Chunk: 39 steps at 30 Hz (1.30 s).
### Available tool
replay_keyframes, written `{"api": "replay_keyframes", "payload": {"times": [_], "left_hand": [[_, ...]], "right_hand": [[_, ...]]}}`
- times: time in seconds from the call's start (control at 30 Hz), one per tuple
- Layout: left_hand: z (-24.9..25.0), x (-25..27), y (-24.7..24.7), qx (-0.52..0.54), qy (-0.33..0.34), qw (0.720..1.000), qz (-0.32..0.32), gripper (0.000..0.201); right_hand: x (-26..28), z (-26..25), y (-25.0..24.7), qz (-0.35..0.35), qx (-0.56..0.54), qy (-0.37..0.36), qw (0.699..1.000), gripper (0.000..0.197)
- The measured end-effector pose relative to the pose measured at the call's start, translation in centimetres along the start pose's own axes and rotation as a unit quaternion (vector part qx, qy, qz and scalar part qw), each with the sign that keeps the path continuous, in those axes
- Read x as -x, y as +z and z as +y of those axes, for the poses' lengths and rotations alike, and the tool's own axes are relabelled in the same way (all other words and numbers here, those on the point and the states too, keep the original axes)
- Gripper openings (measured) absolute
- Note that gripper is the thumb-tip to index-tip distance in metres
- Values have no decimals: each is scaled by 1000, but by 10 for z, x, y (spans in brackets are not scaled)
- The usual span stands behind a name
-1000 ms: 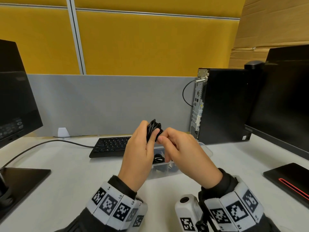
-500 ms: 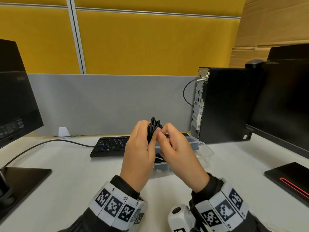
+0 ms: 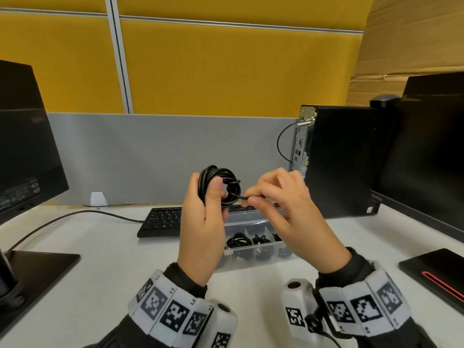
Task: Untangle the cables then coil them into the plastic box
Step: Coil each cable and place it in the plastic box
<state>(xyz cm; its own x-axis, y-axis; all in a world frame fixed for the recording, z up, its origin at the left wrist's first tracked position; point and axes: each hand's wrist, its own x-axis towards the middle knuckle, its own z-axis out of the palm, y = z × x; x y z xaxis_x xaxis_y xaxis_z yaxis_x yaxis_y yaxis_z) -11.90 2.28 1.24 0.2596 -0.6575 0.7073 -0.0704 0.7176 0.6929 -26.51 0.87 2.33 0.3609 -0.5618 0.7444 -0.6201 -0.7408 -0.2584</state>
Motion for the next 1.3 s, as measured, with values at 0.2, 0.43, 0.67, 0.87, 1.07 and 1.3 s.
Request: {"api": "replay_keyframes", "payload": {"times": [0.2,0.43,0.67,0.87,1.07,1.3], "left_hand": [[5,4,5,168,-95,981,6,25],[-8,10,11,180,-123,975,-29,40],[-19,12,16,118,-134,982,-57,30],[-37,19,47,96,-205,968,-104,15],[-76,8,83,3,-284,922,-264,37],[-114,12,89,-219,-228,889,-330,12]], "right_hand": [[1,-9,35,131,-105,35,985,24],[3,-14,39,43,-291,161,942,30],[6,-10,31,4,-333,198,922,27],[11,17,18,36,-260,242,934,20],[15,88,0,-16,-239,323,916,24],[12,170,-8,-223,40,388,893,30]]}}
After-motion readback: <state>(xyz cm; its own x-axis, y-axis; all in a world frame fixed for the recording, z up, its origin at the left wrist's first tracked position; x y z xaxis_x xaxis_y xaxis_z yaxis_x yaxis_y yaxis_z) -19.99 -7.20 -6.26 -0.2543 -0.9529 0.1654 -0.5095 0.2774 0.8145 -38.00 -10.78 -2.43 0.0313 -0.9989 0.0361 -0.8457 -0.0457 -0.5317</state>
